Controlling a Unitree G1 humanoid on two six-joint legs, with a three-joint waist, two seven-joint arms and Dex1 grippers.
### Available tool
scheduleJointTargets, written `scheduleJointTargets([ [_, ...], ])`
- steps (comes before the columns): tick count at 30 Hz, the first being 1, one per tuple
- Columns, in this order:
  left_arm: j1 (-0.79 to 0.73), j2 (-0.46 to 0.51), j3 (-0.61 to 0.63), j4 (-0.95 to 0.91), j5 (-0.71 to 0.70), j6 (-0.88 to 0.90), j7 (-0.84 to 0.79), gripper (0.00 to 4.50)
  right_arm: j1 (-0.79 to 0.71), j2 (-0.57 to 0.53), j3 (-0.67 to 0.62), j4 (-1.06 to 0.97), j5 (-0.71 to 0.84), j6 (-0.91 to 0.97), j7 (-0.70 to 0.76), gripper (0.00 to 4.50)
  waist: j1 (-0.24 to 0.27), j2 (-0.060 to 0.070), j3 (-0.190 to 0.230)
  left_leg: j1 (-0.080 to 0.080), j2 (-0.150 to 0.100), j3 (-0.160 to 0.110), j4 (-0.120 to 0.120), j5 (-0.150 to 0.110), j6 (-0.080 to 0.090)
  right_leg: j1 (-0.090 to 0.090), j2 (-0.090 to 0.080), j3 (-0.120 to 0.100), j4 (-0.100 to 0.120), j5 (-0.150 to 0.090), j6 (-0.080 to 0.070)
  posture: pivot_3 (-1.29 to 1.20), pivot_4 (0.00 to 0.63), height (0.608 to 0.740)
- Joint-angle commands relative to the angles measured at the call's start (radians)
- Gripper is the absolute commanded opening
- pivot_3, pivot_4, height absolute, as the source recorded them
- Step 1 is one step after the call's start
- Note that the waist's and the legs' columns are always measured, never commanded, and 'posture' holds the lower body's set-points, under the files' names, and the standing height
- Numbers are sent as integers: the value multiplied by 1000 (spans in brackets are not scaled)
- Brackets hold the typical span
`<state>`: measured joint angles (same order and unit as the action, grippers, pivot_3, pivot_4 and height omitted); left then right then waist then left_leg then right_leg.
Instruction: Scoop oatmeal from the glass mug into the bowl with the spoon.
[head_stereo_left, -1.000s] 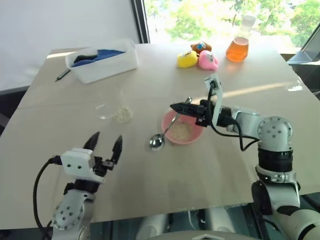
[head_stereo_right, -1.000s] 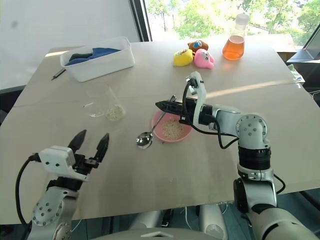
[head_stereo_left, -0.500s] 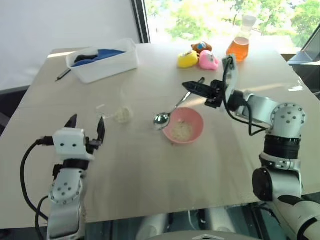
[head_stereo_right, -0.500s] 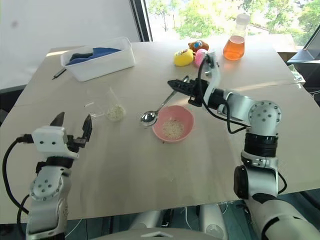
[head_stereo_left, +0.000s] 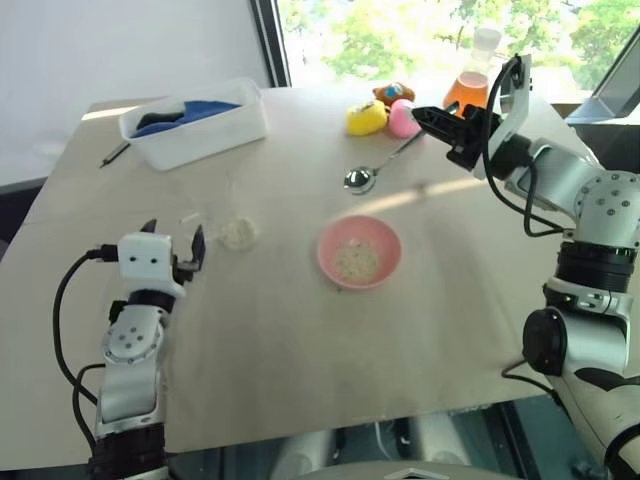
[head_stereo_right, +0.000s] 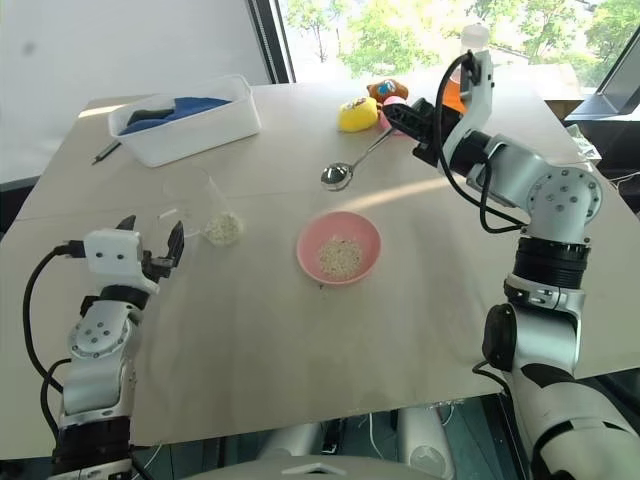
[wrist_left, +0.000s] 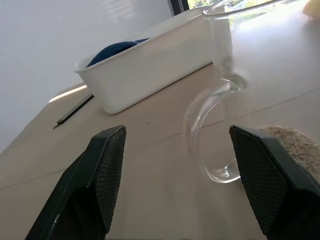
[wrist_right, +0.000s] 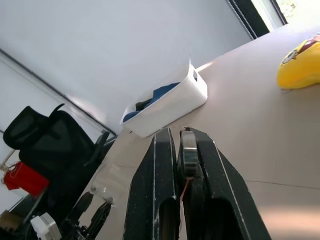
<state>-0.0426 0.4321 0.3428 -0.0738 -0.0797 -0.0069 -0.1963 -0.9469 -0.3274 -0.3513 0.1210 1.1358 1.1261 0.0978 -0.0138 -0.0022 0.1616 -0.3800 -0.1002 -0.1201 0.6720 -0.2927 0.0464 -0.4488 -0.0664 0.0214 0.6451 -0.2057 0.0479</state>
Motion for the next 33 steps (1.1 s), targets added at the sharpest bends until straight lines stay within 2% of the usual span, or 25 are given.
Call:
scheduleJointTargets([
  [1, -36, 21, 0, 39, 7, -45, -10, 3458, -16, 4, -21, -29, 5, -28, 3, 0, 0, 0, 0, 0, 0, 0, 0, 0, 0, 0, 0, 0, 0, 0, 0, 0, 150, 740],
  [5, -81, 10, -24, 104, 15, -67, -10, 3458, -15, 1, -21, -25, -12, -38, 10, 0, 0, 0, 0, 0, 0, 0, 0, 0, 0, 0, 0, 0, 0, 0, 0, 0, 150, 740],
  [6, -94, 1, -27, 121, 13, -66, -3, 2950, -14, 0, -20, -24, -17, -40, 11, 0, 0, 0, 0, 0, 0, 0, 0, 0, 0, 0, 0, 0, 0, 0, 0, 0, 150, 740],
  [7, -103, -4, -32, 138, 17, -71, 2, 2744, -15, -2, -19, -21, -21, -43, 14, 0, 0, 0, 0, 0, 0, 0, 0, 0, 0, 0, 0, 0, 0, 0, 0, 0, 150, 740],
  [8, -111, -7, -37, 149, 20, -76, 6, 2306, -16, -3, -19, -18, -26, -44, 18, 0, 0, 0, 0, 0, 0, 0, 0, 0, 0, 0, 0, 0, 0, 0, 0, 0, 150, 740],
  [10, -125, -19, -40, 175, 23, -82, 22, 1098, -19, -4, -18, -12, -34, -47, 25, 0, -1, 0, 0, 0, 0, 0, 0, 0, 0, 0, 0, 0, 0, 0, 0, 0, 150, 740],
  [13, -143, -31, -43, 202, 24, -88, 41, 13, -22, -9, -8, -4, -53, -55, 44, 0, 0, 0, -1, 0, 0, 0, 0, 0, 0, 0, 0, 1, 0, 0, 0, 0, 150, 740],
  [24, -204, -83, -69, 237, -11, -71, 65, 13, -73, -20, 13, 9, -90, -57, 97, 0, 0, 3, -3, 2, -1, 2, 6, 0, -1, -1, 0, 4, 12, 0, 0, 0, 150, 740],
  [29, -270, -132, -114, 195, -21, -20, 61, 13, -149, 4, 78, 10, -126, -57, 151, 0, 4, 3, -3, 0, -1, 1, 11, 0, 0, 0, -1, 3, 14, 0, 0, 0, 150, 740],
  [33, -308, -135, -177, 172, -4, 24, 20, 13, -213, 44, 143, 17, -169, -84, 205, 0, 3, 3, -3, -1, -2, 0, 12, 0, 0, -1, -2, 2, 13, 0, 0, 0, 150, 740],
])
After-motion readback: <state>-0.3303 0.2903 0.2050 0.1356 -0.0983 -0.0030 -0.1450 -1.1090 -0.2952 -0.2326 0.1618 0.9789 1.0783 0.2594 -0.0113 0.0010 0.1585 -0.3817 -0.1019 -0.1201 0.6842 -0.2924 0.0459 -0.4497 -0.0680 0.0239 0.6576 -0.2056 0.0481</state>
